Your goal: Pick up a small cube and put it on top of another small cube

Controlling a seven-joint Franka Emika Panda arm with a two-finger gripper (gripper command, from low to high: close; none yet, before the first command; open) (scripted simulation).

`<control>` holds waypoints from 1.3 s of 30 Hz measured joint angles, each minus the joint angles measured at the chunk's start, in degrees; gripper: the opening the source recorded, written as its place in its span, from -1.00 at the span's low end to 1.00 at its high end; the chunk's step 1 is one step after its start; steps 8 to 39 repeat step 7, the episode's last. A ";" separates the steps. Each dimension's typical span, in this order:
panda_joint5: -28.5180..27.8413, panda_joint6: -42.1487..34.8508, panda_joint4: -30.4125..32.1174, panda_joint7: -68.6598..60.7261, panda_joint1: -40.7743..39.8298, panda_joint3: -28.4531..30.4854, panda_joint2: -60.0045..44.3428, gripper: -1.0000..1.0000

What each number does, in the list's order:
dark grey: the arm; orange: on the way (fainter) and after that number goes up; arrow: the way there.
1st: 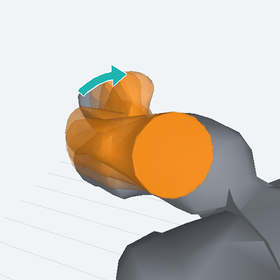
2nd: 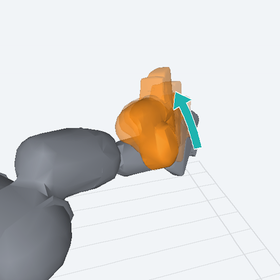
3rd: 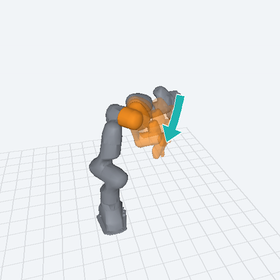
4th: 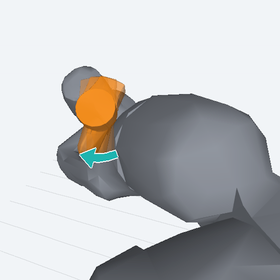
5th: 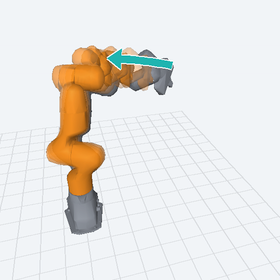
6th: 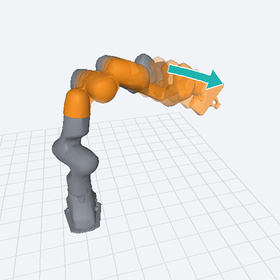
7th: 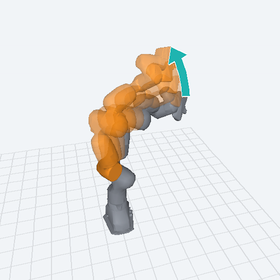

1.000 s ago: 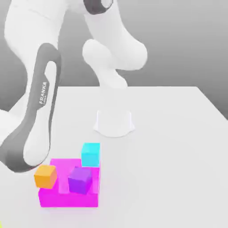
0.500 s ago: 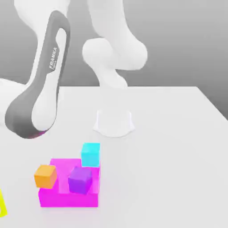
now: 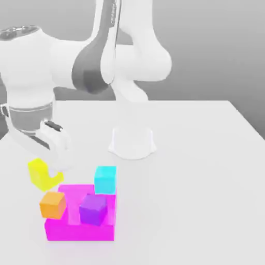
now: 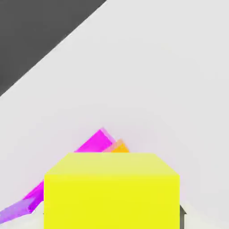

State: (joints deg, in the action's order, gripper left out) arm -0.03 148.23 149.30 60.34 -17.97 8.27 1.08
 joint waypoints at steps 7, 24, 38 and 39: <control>0.68 3.36 0.55 -0.53 0.08 -0.15 -2.85 1.00; 0.68 3.36 0.55 -0.53 0.08 -0.15 -2.85 1.00; 0.68 3.36 0.55 -0.53 0.08 -0.15 -2.85 1.00; 0.68 3.36 0.55 -0.53 0.08 -0.15 -2.85 1.00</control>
